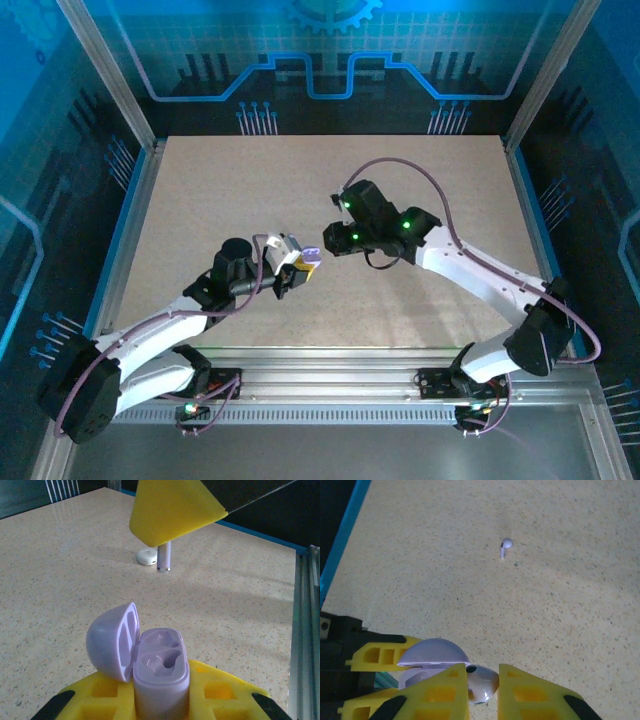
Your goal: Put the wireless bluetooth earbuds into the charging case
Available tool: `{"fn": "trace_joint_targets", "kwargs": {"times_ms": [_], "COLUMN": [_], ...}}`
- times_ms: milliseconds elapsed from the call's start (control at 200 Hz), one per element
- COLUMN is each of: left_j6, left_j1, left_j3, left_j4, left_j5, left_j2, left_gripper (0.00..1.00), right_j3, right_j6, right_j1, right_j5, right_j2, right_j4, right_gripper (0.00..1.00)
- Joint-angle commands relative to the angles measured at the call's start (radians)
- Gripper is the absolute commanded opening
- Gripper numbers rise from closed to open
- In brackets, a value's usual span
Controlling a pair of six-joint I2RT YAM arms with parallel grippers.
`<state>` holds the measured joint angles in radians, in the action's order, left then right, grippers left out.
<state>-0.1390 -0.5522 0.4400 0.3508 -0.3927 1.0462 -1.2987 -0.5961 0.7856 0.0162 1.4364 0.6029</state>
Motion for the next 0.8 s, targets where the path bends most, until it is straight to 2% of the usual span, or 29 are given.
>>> {"fn": "trace_joint_targets", "kwargs": {"times_ms": [0,255,445,795], "left_j6": [-0.054,-0.115,-0.184,-0.203], "left_j1": [-0.007,-0.026,-0.043,-0.054], "left_j3": [0.036,0.026,0.037,0.037], "left_j4": [0.04,0.053,0.025,0.031], "left_j5": [-0.063,-0.073,-0.071,-0.053], "left_j2": [-0.026,-0.044,-0.06,-0.073], "left_gripper": [0.16,0.16,0.16,0.16], "right_j3": [0.047,0.1,0.092,0.078], "right_j6": [0.119,0.247,0.325,0.375], "right_j1": [0.013,0.055,0.097,0.174], "right_j5": [-0.041,-0.023,0.025,0.136], "right_j2": [-0.06,-0.139,-0.168,-0.156], "right_j4": [-0.116,-0.161,-0.128,-0.091], "right_gripper": [0.17,0.17,0.17,0.17]}}
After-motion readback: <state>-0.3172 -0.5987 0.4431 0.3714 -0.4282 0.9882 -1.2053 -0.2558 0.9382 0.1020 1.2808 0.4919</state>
